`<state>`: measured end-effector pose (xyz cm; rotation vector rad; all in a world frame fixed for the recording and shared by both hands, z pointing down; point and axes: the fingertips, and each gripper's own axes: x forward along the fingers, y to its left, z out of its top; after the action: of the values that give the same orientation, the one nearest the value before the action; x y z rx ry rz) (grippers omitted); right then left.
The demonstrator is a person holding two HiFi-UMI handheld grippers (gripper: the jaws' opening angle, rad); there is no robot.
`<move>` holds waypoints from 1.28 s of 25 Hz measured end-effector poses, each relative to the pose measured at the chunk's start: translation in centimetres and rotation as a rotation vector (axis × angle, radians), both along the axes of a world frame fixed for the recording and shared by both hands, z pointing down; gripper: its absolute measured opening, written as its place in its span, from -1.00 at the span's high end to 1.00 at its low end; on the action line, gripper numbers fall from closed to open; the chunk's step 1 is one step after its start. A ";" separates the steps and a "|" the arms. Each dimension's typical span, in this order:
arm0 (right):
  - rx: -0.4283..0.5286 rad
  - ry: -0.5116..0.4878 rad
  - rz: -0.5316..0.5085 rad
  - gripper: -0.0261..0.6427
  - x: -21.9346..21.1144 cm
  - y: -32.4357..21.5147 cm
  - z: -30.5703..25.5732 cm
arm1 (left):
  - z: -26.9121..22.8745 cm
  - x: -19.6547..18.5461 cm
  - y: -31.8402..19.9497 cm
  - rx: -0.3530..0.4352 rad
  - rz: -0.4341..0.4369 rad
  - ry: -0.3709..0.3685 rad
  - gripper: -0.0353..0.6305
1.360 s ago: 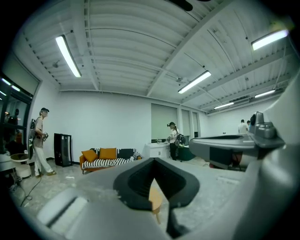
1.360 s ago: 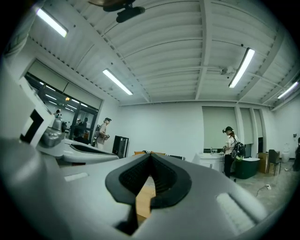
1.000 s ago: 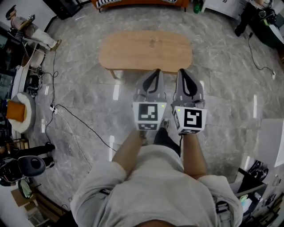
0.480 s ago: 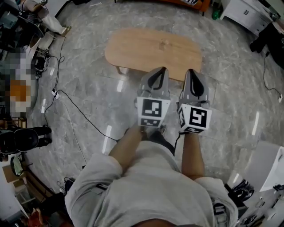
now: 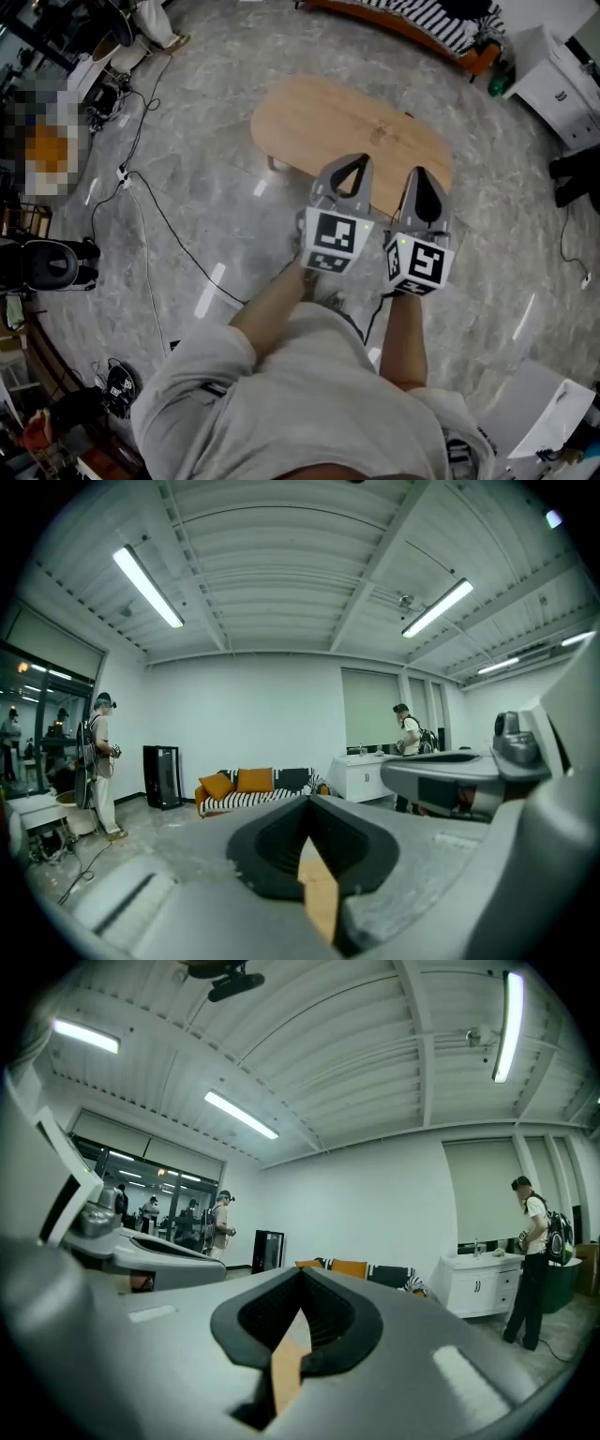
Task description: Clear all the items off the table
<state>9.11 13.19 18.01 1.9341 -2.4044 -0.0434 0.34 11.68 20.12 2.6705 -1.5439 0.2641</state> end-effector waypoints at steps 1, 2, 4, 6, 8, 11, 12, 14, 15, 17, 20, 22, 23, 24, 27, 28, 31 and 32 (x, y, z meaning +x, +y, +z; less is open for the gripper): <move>-0.002 0.006 -0.006 0.90 -0.7 -1.5 0.1 | 0.2 -0.6 -1.5 -0.003 0.000 0.004 0.83; -0.004 0.008 -0.013 0.90 -1.3 -3.1 0.0 | 0.2 -1.1 -3.1 -0.008 -0.001 0.008 0.83; -0.003 0.009 -0.022 0.90 -2.1 -6.5 -0.6 | -0.3 -1.6 -6.3 -0.011 0.001 0.010 0.83; -0.002 0.006 -0.011 0.90 -2.5 -9.2 -1.1 | -0.8 -1.8 -9.0 -0.006 0.015 0.007 0.83; -0.013 0.006 0.005 0.90 -3.2 -11.6 -1.0 | -0.9 -2.5 -11.3 -0.011 0.031 0.008 0.83; -0.039 0.016 0.024 0.90 -4.3 -14.8 -0.4 | 0.1 -3.9 -14.6 -0.047 0.049 0.014 0.83; -0.049 0.018 0.033 0.90 -4.4 -15.7 -0.1 | 0.5 -4.3 -15.6 -0.063 0.052 0.016 0.83; -0.075 0.024 0.054 0.90 -4.1 -17.3 0.7 | 1.5 -4.7 -17.4 -0.091 0.054 0.023 0.83; -0.090 0.027 0.066 0.90 -3.8 -17.9 1.2 | 2.0 -4.8 -18.1 -0.103 0.056 0.027 0.83; -0.121 0.033 0.088 0.90 -2.8 -18.5 2.6 | 3.3 -4.3 -19.0 -0.131 0.064 0.034 0.83; -0.173 0.032 0.115 0.90 -0.7 -19.3 5.0 | 5.6 -2.6 -19.9 -0.177 0.086 0.035 0.83; -0.206 0.032 0.118 0.90 0.3 -20.8 6.3 | 6.8 -1.6 -21.2 -0.208 0.092 0.035 0.83; -0.226 0.035 0.112 0.90 0.7 -22.0 6.9 | 7.4 -1.2 -22.2 -0.226 0.088 0.035 0.83; -0.247 0.038 0.100 0.90 1.0 -23.3 7.5 | 7.9 -1.0 -23.3 -0.244 0.081 0.033 0.83; -0.309 0.034 0.043 0.90 1.7 -27.0 9.8 | 10.0 -0.1 -26.5 -0.295 0.047 0.004 0.83; -0.332 0.026 0.020 0.90 2.2 -28.1 11.1 | 11.2 0.3 -27.3 -0.314 0.036 -0.013 0.83; -0.392 0.008 -0.031 0.90 3.7 -31.2 16.0 | 15.8 1.8 -29.3 -0.376 0.016 -0.040 0.83; -0.402 0.007 -0.040 0.90 4.2 -32.1 17.7 | 17.5 2.2 -29.9 -0.391 0.015 -0.039 0.83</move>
<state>13.32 -18.92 35.66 1.6989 -2.2295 0.3987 2.56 -18.20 37.59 2.3835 -1.3182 0.5581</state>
